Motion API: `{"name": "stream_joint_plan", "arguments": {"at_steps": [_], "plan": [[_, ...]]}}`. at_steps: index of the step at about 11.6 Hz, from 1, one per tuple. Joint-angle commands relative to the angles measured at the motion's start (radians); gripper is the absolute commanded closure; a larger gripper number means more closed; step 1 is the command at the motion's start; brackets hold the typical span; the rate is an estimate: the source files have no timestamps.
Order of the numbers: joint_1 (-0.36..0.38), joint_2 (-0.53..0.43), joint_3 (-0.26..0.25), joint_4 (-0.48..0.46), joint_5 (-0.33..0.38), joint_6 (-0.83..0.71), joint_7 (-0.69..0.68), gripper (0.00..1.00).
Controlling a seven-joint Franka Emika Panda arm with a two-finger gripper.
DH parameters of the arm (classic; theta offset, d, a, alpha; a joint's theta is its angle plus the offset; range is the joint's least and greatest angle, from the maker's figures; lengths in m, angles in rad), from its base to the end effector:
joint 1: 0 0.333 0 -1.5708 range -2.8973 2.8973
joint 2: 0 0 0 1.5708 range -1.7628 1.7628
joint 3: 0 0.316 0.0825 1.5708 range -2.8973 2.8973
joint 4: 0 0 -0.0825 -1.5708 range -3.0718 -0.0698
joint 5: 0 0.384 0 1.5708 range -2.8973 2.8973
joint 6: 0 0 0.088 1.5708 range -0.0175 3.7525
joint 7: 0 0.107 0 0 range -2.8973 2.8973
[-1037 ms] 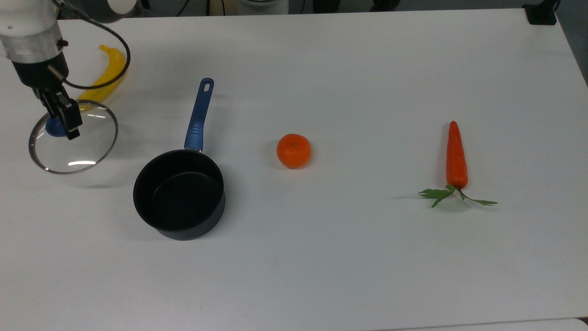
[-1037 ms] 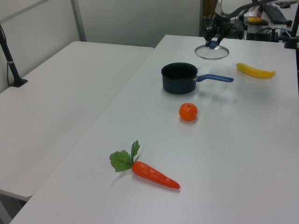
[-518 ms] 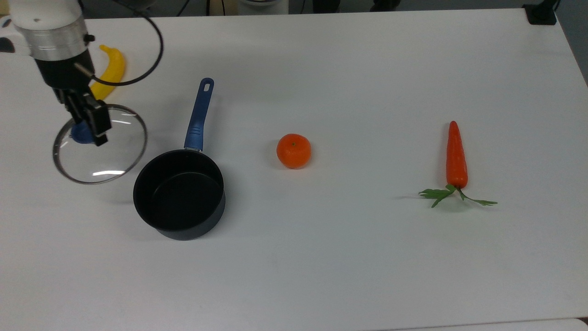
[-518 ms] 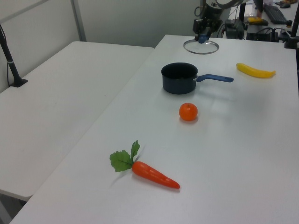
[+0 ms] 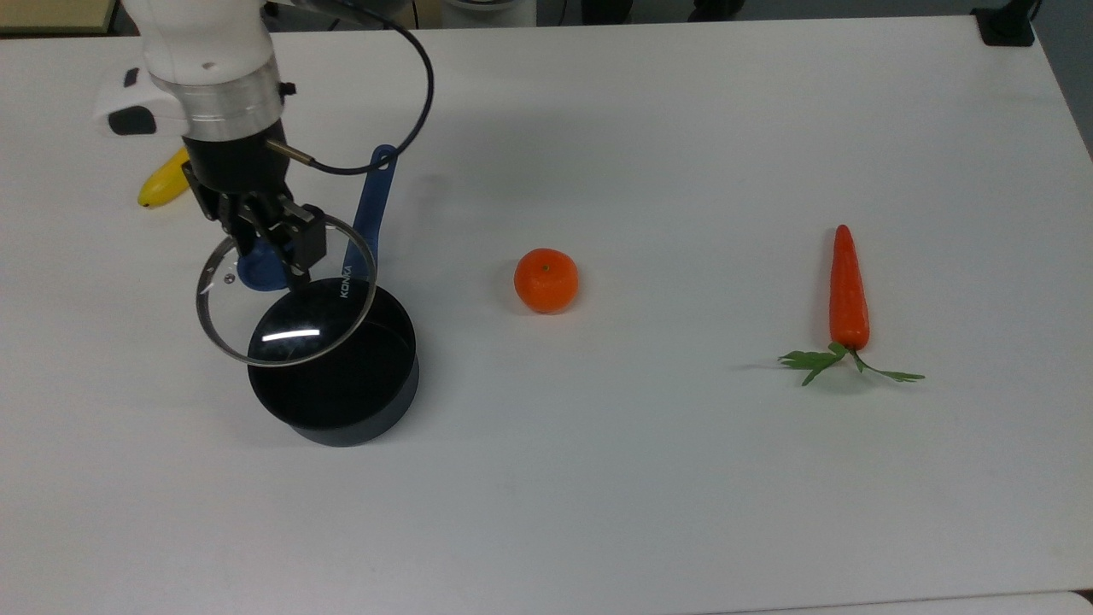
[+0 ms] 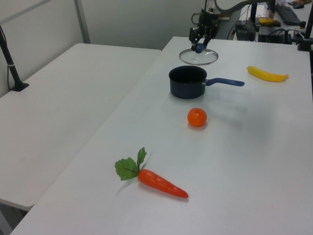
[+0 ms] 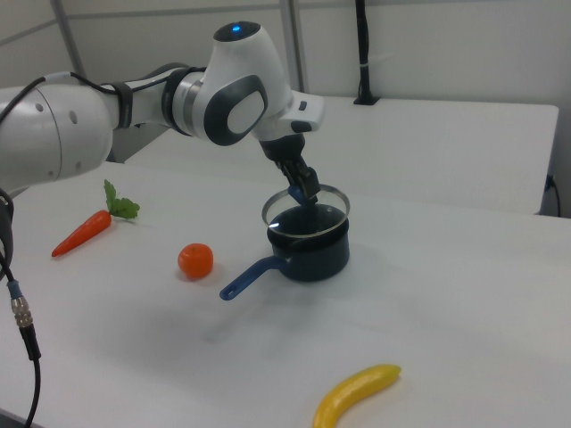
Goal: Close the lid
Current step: 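Lift the glass lid and carry it over the black saucepan, then lower the lid onto the saucepan rim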
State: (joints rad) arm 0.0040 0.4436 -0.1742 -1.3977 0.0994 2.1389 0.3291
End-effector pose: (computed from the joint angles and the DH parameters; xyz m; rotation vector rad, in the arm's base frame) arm 0.7109 -0.0941 0.4871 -2.9628 0.7755 -0.4656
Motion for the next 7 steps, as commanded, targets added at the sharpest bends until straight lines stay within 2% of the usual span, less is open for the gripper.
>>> {"name": "stream_joint_plan", "arguments": {"at_steps": [1,4,7], "plan": [[0.046,0.036,-0.014,0.020,-0.039,-0.011,0.050,0.45],[0.068,0.092,-0.014,0.054,-0.041,-0.008,0.086,0.45],[0.070,0.125,-0.016,0.059,-0.046,0.059,0.117,0.45]]}}
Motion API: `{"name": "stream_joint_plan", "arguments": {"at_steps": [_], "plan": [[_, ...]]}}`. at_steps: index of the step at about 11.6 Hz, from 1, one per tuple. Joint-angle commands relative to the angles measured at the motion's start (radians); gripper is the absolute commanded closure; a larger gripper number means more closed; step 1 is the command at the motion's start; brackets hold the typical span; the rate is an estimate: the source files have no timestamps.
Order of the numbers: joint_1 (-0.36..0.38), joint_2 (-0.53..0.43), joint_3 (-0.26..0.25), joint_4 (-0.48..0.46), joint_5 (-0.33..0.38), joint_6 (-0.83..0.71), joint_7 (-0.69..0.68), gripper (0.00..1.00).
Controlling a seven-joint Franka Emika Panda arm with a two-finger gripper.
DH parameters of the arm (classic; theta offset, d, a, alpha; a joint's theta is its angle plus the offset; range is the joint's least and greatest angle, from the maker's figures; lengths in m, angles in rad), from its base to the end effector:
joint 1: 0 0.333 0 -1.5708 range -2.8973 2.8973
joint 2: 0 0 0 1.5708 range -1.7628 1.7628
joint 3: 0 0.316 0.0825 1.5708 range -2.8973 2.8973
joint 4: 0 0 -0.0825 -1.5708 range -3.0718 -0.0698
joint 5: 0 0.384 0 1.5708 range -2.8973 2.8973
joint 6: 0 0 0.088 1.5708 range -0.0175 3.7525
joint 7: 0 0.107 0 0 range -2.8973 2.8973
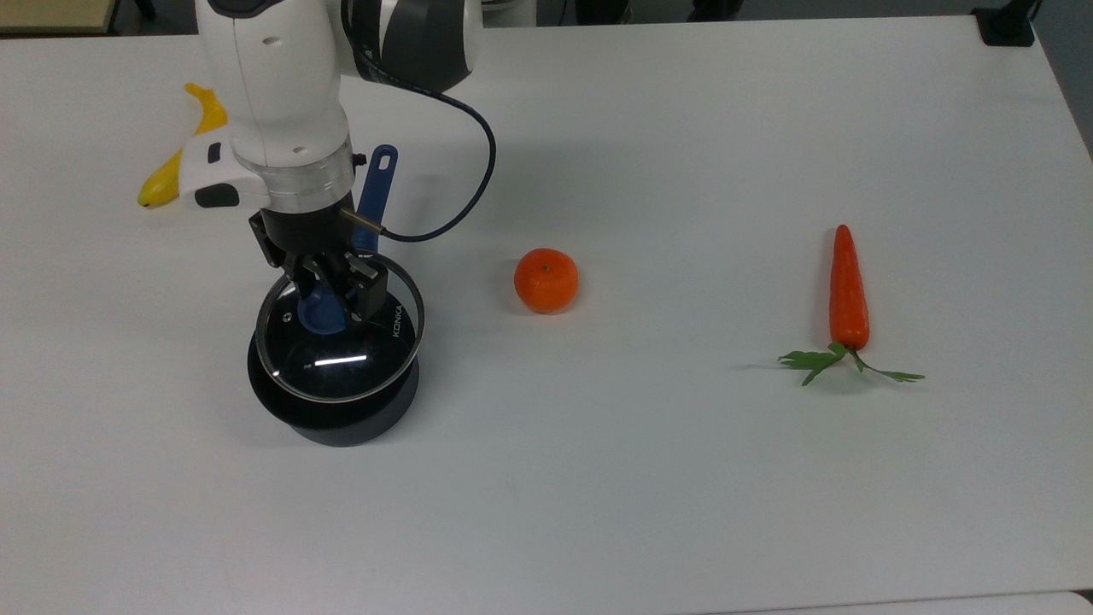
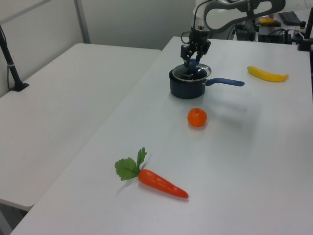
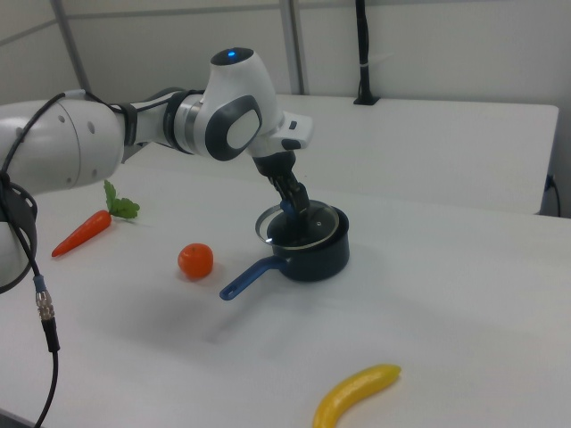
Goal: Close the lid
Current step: 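Lower the lid onto the saucepan rim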
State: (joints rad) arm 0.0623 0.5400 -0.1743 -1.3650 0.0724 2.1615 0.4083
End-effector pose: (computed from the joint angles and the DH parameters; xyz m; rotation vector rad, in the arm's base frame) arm 0.7329 -0.0521 0.4368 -2.9929 0.7904 -0.4120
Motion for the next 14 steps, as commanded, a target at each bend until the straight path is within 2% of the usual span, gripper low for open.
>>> {"name": "stream_joint_plan", "arguments": {"at_steps": [1,14], "plan": [[0.011,0.031,-0.016,0.024,-0.020,0.063,0.052,0.45],[0.011,0.067,-0.017,0.055,-0.026,0.074,0.092,0.45]]}}
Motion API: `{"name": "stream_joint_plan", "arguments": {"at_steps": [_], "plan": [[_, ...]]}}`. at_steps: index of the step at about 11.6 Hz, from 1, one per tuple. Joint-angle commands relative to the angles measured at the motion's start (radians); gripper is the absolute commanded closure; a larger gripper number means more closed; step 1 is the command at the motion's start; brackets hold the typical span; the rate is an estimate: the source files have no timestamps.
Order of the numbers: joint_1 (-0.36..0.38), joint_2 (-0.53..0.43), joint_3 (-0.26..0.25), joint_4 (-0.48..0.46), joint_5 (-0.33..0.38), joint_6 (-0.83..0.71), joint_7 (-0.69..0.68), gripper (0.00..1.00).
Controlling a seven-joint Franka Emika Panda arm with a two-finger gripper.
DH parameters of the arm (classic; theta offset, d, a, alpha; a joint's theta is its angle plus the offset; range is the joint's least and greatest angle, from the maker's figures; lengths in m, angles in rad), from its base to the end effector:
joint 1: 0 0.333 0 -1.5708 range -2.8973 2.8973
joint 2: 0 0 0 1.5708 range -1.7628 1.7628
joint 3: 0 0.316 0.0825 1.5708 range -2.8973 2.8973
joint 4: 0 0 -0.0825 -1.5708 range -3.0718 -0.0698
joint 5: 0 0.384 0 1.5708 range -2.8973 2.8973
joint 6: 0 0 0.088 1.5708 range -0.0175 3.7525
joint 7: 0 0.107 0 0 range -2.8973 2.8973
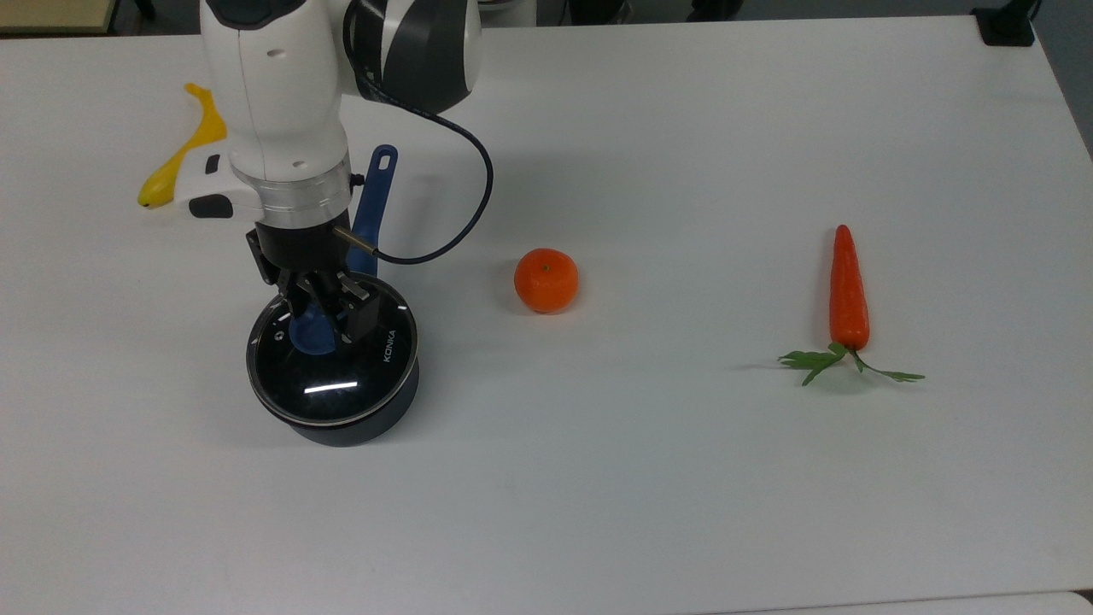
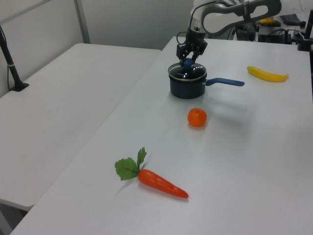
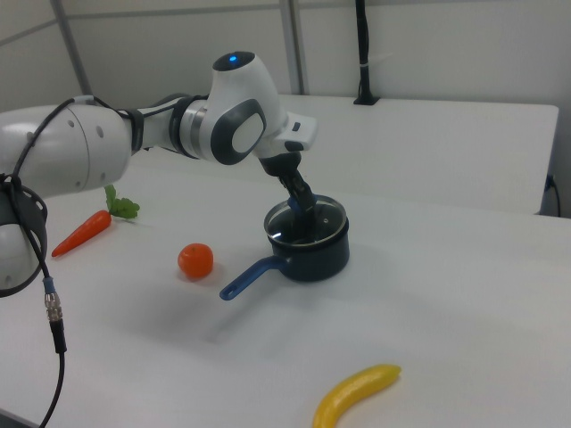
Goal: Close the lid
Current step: 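Lower the lid onto the saucepan rim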
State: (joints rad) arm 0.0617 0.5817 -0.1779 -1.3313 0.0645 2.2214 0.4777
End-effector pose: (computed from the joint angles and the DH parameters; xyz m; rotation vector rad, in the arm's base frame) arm 0.7458 -0.0538 0.4302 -2.9508 0.8813 -0.4943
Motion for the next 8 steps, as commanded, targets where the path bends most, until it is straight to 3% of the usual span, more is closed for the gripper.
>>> {"name": "stream_joint_plan", "arguments": {"at_steps": [1,5,7,8], "plan": [[0.012,0.029,-0.014,0.020,-0.025,0.012,0.022,0.45],[0.010,0.046,-0.012,0.020,-0.037,0.012,0.022,0.44],[0.010,0.044,-0.012,0.012,-0.038,0.012,0.022,0.00],[0.007,0.043,-0.011,0.015,-0.032,0.012,0.025,0.00]]}}
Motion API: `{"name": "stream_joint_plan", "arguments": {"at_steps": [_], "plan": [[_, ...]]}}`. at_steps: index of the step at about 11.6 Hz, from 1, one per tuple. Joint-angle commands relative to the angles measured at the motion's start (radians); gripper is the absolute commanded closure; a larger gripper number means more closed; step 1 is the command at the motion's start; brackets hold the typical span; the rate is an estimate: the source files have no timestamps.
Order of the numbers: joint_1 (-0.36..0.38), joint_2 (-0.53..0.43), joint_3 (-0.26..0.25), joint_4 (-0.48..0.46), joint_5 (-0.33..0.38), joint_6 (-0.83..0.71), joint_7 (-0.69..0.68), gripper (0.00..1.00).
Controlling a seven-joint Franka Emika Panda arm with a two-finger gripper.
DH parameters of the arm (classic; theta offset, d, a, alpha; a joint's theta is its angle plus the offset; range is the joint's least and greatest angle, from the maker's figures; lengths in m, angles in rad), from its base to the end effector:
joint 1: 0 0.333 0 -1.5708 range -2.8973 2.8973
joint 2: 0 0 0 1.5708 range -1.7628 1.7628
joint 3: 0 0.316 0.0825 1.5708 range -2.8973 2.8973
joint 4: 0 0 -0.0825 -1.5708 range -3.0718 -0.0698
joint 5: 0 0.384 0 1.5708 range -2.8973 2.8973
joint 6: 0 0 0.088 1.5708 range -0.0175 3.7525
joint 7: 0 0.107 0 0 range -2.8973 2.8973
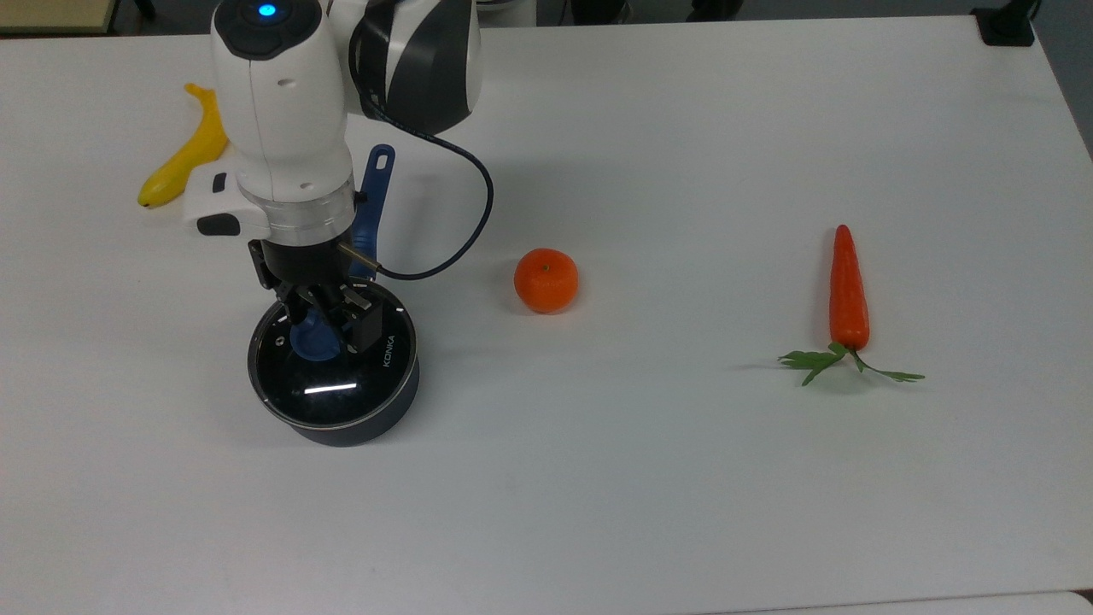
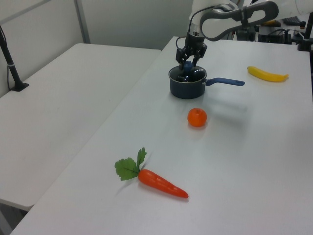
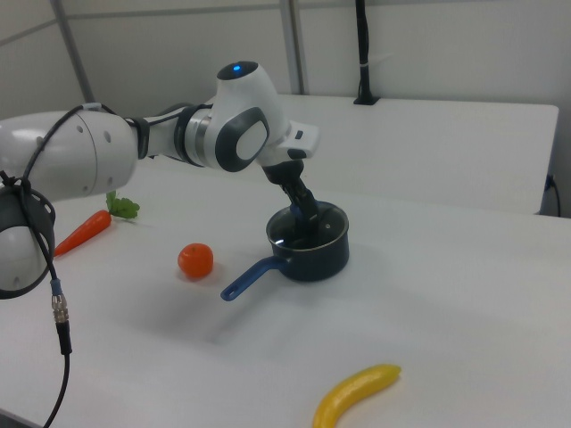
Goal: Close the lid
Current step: 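Open the gripper and raise it away from the lid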
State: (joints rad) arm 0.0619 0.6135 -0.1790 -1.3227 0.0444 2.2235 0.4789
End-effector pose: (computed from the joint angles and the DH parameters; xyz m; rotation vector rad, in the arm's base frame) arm 0.7498 -0.0544 0.4112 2.9767 -0.8727 0.4723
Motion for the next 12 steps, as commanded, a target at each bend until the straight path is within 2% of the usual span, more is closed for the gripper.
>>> {"name": "stream_joint_plan", "arguments": {"at_steps": [1,4,7,8,10,12], "plan": [[0.006,0.003,-0.010,0.008,-0.003,0.005,0.026,0.00],[0.010,-0.107,-0.010,-0.007,0.018,-0.052,0.024,0.00],[0.032,-0.237,-0.005,-0.019,0.012,-0.278,0.009,0.00],[0.074,-0.274,-0.004,-0.032,0.009,-0.368,-0.034,0.00],[0.107,-0.371,-0.004,-0.075,0.009,-0.537,-0.109,0.00],[0.133,-0.507,-0.004,-0.197,0.006,-0.573,-0.175,0.00]]}}
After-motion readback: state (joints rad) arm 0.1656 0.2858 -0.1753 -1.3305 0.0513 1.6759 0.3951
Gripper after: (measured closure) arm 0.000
